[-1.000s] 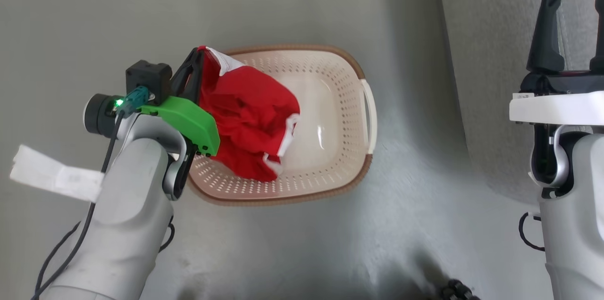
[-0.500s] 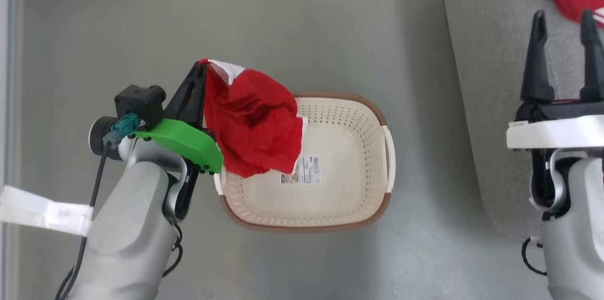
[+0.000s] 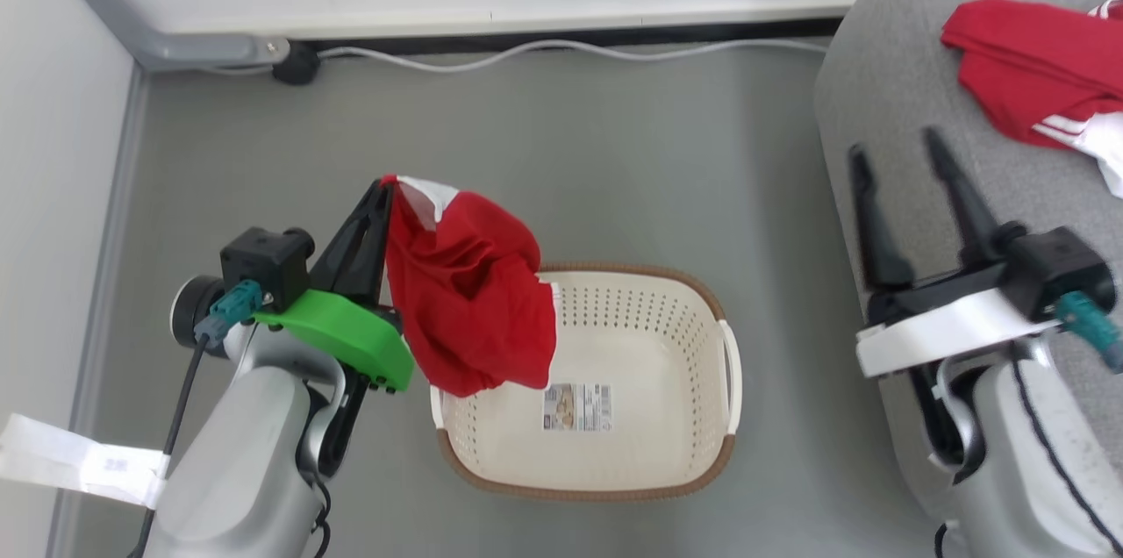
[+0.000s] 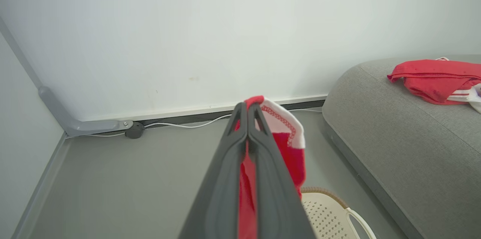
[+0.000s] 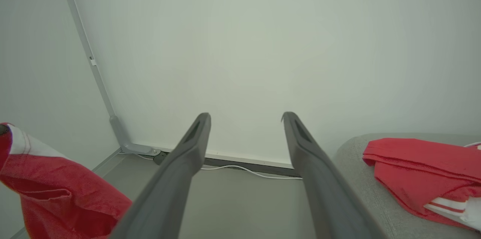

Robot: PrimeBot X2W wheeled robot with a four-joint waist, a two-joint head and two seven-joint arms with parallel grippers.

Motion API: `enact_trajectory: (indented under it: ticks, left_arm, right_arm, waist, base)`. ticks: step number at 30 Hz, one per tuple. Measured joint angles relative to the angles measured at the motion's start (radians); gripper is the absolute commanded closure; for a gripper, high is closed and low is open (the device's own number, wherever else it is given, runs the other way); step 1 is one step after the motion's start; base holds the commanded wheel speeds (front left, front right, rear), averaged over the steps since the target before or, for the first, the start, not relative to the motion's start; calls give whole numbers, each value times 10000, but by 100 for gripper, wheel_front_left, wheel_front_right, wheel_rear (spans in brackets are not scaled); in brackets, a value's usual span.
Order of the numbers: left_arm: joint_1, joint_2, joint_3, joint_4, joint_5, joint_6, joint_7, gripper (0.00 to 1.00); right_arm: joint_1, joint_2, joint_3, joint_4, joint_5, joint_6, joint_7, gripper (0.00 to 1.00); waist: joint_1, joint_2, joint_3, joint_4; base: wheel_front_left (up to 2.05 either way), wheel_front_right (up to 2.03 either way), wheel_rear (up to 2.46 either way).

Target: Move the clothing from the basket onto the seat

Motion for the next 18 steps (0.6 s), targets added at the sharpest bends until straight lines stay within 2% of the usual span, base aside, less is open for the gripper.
enact_trajectory:
  ticks: [9,18]
  left_arm:
    - [697,174,-431,-769,2,0,593,100]
    - [1094,226,-849,-2196,2,2,1402,100]
  right_arm:
    - [337,-63,1536,717,-36,257,0,0]
    - [532,-54,3714,911,282,268,105,0]
  waist:
    - [0,0,-1301,67]
    - [0,0,-2393,107]
  base:
    - [0,0,0]
    - [0,0,0]
